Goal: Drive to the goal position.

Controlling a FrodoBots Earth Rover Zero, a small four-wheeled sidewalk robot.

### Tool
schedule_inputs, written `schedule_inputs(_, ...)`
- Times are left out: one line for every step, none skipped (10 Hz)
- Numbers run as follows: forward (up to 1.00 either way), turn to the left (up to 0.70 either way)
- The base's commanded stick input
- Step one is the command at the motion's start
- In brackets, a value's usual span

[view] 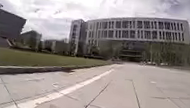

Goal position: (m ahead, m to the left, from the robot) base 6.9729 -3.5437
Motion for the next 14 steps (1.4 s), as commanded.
schedule_inputs(0.70,0.00)
schedule_inputs(0.70,0.00)
schedule_inputs(0.70,0.00)
schedule_inputs(0.70,0.00)
schedule_inputs(0.70,0.00)
schedule_inputs(0.70,0.00)
schedule_inputs(0.70,0.00)
schedule_inputs(0.70,0.00)
schedule_inputs(0.70,0.00)
schedule_inputs(0.70,0.00)
schedule_inputs(0.70,0.00)
schedule_inputs(0.70,0.00)
schedule_inputs(0.70,0.00)
schedule_inputs(0.70,0.00)
